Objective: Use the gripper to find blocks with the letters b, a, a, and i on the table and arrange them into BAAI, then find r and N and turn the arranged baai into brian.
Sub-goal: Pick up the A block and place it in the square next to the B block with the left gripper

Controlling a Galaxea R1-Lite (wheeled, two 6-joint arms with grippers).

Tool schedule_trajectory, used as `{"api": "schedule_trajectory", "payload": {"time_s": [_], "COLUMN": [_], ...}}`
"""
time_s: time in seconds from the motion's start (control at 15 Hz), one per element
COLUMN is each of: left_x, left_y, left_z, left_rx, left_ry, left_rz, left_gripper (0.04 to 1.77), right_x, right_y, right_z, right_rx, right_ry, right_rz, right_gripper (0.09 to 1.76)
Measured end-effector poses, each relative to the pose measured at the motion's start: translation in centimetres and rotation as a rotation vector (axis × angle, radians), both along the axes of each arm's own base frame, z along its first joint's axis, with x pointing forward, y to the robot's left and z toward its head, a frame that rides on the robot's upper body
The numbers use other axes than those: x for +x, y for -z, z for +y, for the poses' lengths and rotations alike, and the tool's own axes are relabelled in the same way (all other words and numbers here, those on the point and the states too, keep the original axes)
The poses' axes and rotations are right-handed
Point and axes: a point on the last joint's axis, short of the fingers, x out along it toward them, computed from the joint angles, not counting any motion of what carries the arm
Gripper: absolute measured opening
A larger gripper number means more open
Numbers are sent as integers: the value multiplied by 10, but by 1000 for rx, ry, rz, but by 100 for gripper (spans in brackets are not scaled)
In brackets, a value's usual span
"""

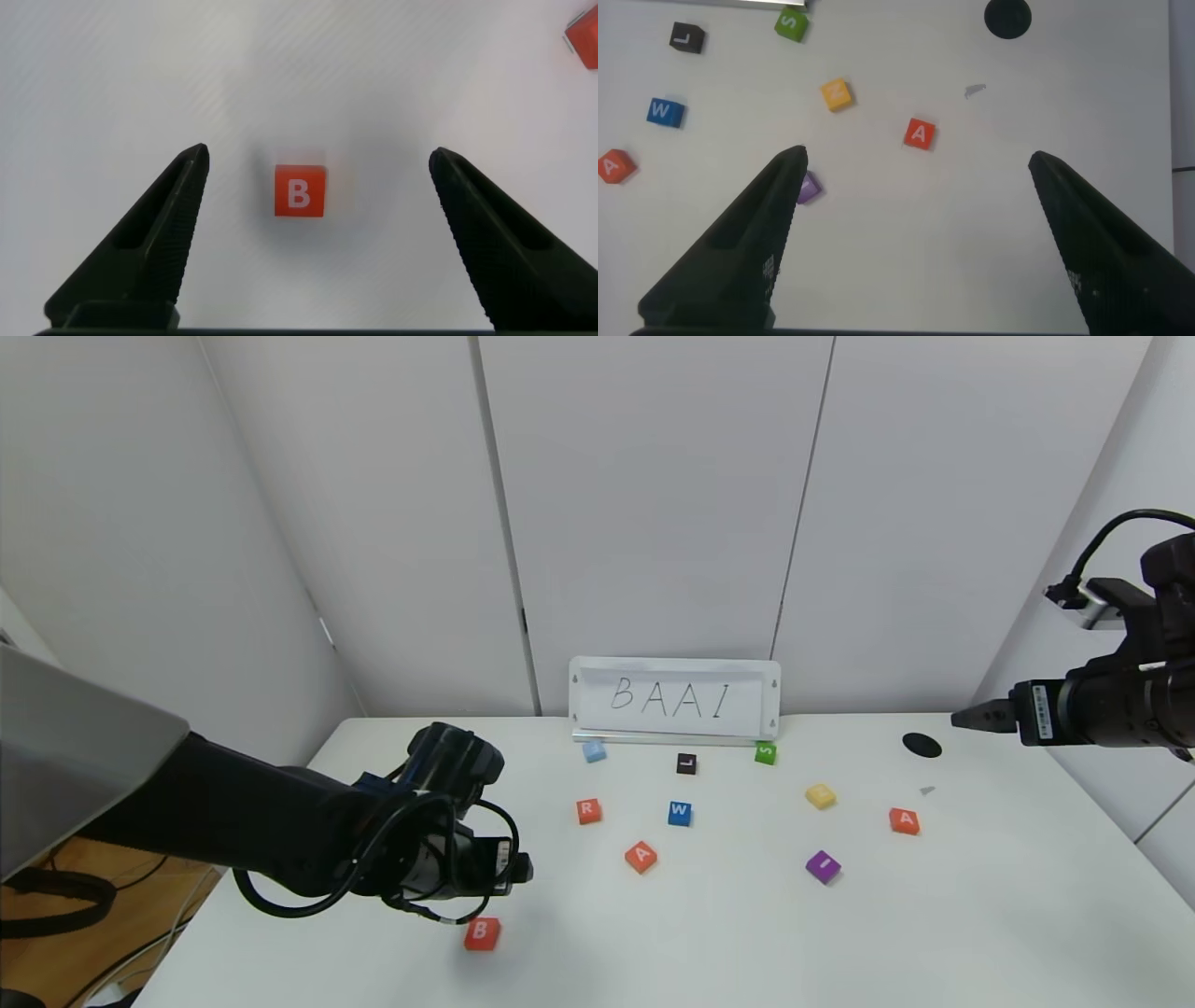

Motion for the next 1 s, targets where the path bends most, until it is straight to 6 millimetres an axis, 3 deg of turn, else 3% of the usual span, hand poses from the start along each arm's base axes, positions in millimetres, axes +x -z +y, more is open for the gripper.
{"api": "schedule_trajectory", "payload": {"time_s": [0.47, 0.73, 1.0], "left_x": [24, 37, 31], "left_y": [-35, -37, -34], "left_z": [-28, -46, -67], "left_rx": [-26, -13, -10], "left_ry": [41, 56, 109], "left_rz": [-51, -61, -61], "left_gripper": [170, 170, 171], "right_x": [0, 1, 3], "right_y": [-1, 0, 4], "right_z": [0, 0, 2], "right_rx": [0, -2, -7], "right_ry": [2, 2, -2], "right_rz": [-2, 1, 12], "right_gripper": [171, 171, 171]}}
